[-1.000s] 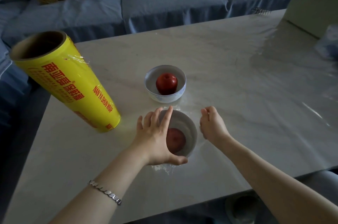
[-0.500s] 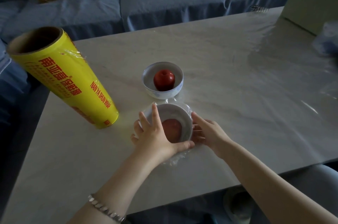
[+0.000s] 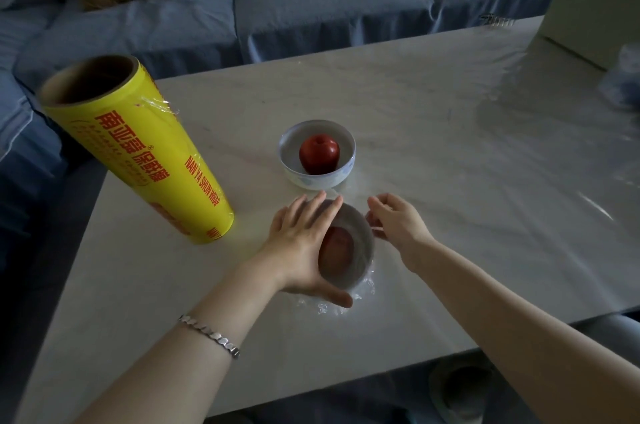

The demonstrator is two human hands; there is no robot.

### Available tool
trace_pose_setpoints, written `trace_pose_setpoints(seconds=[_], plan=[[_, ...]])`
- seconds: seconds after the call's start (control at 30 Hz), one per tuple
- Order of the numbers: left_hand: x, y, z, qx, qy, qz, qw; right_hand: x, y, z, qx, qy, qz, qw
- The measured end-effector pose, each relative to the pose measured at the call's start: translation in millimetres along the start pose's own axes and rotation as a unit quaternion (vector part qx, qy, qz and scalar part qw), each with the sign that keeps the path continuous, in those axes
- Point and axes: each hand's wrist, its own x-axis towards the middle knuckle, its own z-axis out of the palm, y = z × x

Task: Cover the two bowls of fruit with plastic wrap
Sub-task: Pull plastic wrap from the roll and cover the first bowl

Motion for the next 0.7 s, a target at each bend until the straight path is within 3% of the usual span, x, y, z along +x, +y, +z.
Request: trace_pose_setpoints(seconds=[0.17,0.47,0.7], plan=[[-1.0,-1.4,2.5,-0.002,0.022,0.007,1.000,-10.3,-6.2,5.1,-0.124,0.049,-0.087,0.987],[-0.5,-2.3,2.7,0.001,0.026,0.004,1.000,-15.2,-15.9,-25.3,-0.306,0.023,-0.162,0.938],[2.5,8.9,5.8,-0.016,0.027,-0.045,0.999,9.3,9.9,-18.8,-0.273,0.061,-0.151,0.948]])
